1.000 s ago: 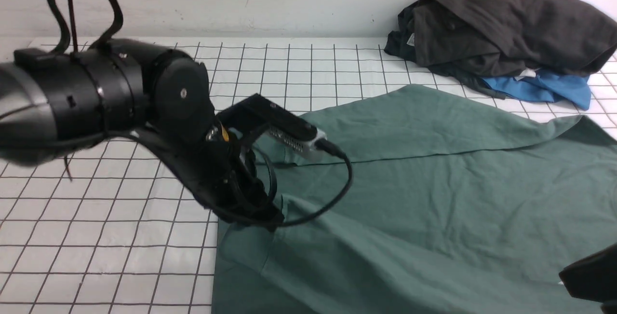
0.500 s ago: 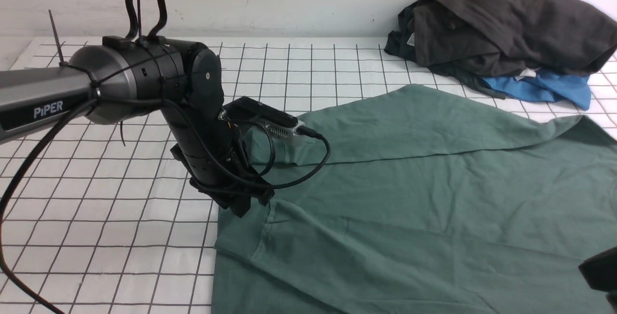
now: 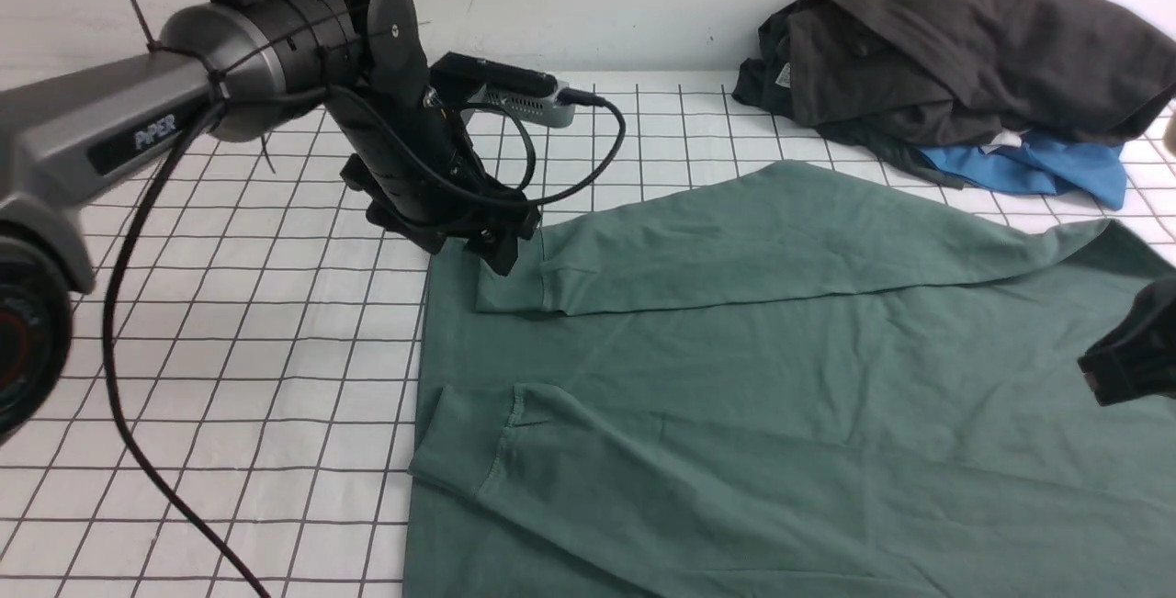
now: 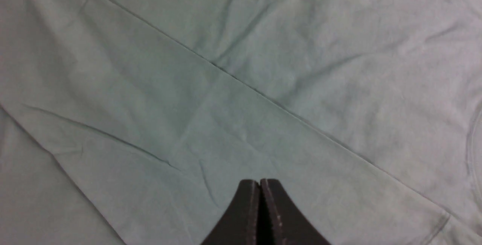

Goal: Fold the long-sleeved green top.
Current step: Use the left arm to clamp the cuff farthest from it, then use the left arm to drag and drop the cuff onto the cuff closest to the left arm, then use both arms simultaneously to clamp the lower edge of the clothing fabric

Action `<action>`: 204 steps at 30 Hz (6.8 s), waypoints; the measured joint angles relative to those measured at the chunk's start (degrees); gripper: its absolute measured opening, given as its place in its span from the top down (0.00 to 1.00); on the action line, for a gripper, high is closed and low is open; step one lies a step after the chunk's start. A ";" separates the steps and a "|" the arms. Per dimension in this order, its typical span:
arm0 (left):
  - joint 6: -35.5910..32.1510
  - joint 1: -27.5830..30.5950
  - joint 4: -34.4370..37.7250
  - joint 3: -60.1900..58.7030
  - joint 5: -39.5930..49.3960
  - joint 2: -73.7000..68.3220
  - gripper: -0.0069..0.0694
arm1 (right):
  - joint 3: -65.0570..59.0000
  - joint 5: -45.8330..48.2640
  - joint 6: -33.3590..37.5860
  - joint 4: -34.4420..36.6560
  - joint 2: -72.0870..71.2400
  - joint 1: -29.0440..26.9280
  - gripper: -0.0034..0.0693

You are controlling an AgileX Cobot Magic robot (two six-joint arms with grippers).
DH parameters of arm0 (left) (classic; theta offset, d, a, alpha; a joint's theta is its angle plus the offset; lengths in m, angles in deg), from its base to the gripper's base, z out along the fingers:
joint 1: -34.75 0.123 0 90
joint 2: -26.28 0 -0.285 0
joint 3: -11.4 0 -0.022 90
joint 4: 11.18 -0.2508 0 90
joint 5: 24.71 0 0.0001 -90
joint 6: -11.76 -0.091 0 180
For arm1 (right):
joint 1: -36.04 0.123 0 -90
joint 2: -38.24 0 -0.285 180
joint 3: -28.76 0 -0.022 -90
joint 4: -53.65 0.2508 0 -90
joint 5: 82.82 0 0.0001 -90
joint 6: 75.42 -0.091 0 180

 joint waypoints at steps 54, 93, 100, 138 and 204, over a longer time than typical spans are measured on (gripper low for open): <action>-18.42 -7.96 11.37 -39.84 6.81 26.10 0.44 | -0.01 2.62 7.24 10.21 1.38 0.06 0.97; -1.38 -44.88 -8.39 -58.79 -4.29 27.40 0.26 | -0.01 4.14 11.17 10.88 1.33 11.45 0.97; -0.93 -44.83 -8.92 -59.22 -5.11 28.85 0.44 | -0.01 4.08 11.17 10.81 1.33 11.45 0.97; -7.62 -34.64 -5.44 -59.62 -2.51 31.10 0.91 | -0.01 3.43 11.17 10.67 1.33 11.45 0.97; -13.38 -13.40 -4.93 -59.34 4.67 36.54 0.91 | -36.08 -16.62 23.29 -15.81 5.10 15.98 0.93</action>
